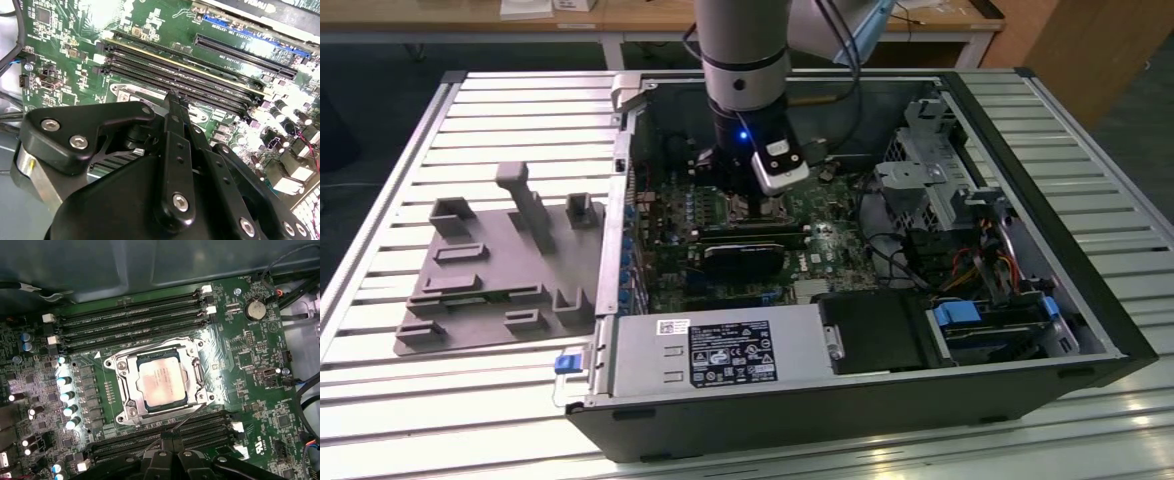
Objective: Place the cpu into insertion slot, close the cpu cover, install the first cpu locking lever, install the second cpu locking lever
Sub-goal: 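Install the second cpu locking lever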
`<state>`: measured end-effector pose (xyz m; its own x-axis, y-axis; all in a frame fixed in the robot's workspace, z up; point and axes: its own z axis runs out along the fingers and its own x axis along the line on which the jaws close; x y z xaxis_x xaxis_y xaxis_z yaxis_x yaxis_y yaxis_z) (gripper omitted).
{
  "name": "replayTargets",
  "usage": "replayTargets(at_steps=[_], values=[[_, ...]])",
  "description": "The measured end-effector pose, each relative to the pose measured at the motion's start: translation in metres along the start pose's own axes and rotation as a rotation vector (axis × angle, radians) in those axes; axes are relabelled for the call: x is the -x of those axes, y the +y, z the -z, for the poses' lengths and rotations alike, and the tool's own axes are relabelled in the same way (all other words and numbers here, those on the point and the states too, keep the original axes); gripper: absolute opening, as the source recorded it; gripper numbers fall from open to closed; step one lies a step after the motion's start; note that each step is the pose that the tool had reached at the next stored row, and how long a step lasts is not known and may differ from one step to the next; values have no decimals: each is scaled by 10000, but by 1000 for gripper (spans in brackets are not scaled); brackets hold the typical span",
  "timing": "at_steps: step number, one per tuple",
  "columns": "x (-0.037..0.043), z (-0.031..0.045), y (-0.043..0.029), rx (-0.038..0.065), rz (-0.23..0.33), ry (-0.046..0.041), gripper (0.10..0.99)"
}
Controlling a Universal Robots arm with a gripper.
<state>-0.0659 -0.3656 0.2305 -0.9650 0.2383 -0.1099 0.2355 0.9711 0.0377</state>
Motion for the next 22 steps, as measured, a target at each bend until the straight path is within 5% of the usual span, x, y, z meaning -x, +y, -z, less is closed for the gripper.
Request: replayTargets(at_steps=[5, 16, 22], values=[[-35, -42, -18, 280, -1, 68, 106], [-82, -105, -117, 1130, -31, 276, 106], [-85, -126, -206, 1466, -54, 357, 106]])
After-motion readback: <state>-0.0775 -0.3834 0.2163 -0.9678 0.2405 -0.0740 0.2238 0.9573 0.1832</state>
